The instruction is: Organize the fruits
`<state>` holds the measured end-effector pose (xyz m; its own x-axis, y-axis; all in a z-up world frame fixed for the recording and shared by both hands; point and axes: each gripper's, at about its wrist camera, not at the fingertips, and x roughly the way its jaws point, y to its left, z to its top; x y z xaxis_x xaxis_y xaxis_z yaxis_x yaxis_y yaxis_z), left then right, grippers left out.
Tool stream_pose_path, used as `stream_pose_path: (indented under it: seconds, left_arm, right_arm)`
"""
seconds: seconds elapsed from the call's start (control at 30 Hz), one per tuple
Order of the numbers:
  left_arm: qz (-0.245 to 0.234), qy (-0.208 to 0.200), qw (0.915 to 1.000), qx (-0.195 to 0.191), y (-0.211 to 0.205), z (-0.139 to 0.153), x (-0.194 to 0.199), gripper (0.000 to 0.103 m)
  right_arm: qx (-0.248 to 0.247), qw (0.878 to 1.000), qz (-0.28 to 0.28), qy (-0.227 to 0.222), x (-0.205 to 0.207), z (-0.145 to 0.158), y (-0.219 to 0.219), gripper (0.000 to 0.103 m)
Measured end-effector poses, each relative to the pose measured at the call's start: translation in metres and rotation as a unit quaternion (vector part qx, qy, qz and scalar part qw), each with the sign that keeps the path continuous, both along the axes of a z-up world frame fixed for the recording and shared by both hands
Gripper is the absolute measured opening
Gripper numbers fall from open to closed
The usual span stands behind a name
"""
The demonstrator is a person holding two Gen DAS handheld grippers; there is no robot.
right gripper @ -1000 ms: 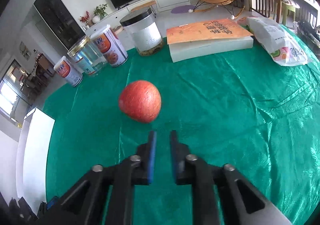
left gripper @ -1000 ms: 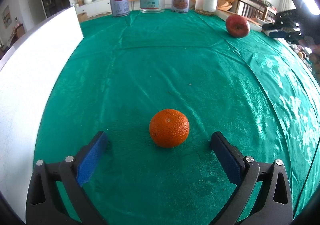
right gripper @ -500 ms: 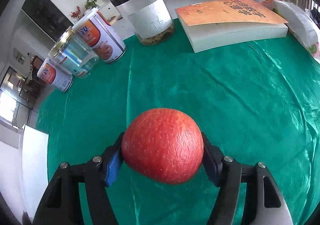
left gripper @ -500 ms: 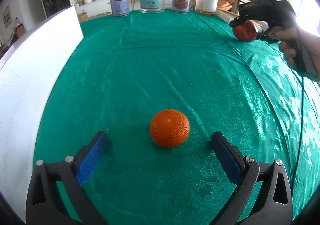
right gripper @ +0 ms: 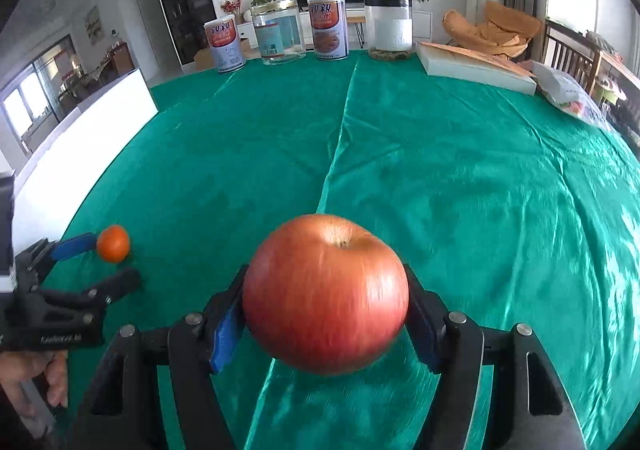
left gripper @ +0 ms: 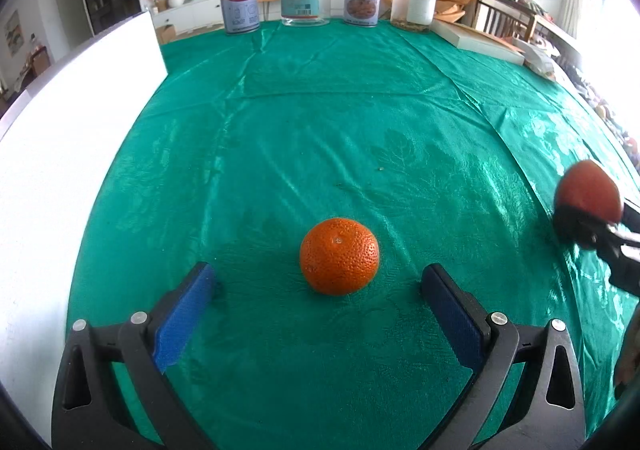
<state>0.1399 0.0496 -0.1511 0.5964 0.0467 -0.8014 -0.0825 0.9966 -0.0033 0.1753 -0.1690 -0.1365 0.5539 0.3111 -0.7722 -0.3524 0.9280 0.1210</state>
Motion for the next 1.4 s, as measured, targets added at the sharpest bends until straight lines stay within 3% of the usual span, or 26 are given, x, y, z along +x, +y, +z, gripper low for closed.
stream_pose_path:
  seconds: [0.13,0.6,0.63,0.7,0.77,1.03,1.1,1.2,1.3,1.4]
  left_arm:
    - [0.0,0.0,1.0,0.0,0.0,0.0,0.0,0.103]
    - [0.0,0.0,1.0,0.0,0.0,0.0,0.0,0.103]
    - [0.0,0.0,1.0,0.0,0.0,0.0,0.0,0.103]
    - [0.0,0.0,1.0,0.0,0.0,0.0,0.0,0.103]
    - [0.0,0.0,1.0,0.0,0.0,0.0,0.0,0.103]
    - [-0.002,0.001,1.0,-0.002,0.001,0.0,0.0,0.103]
    - [-0.009,0.003,0.9999,-0.007,0.001,0.0,0.0,0.102]
    - [-0.049,0.034,0.9976,-0.036,0.012,0.006,-0.006,0.102]
    - [-0.052,0.03,0.9908,-0.122,0.038,0.016,-0.022,0.102]
    - [-0.051,0.017,0.991,-0.122,0.041,0.025,-0.026,0.101]
  right_arm:
    - [0.013,1.0,-0.006,0.006,-0.021,0.004,-0.015,0.069]
    - [0.035,0.998,-0.037,0.028,0.004,0.005,-0.006,0.07]
    - [0.036,0.998,-0.037,0.029,0.003,0.005,-0.007,0.071]
    - [0.034,0.998,-0.041,0.034,0.0,0.006,-0.007,0.09]
    - [0.031,0.997,-0.053,0.037,-0.008,0.009,-0.008,0.097]
    - [-0.026,0.997,-0.075,0.015,-0.052,0.003,-0.004,0.103]
    - [-0.017,0.997,-0.076,0.009,-0.053,0.007,-0.007,0.103]
    - [-0.002,0.996,-0.092,-0.006,-0.059,0.013,-0.017,0.103]
    - [0.035,0.993,-0.114,0.0,-0.057,0.013,-0.032,0.103]
    - [0.075,0.988,-0.131,0.017,-0.052,0.01,-0.047,0.103]
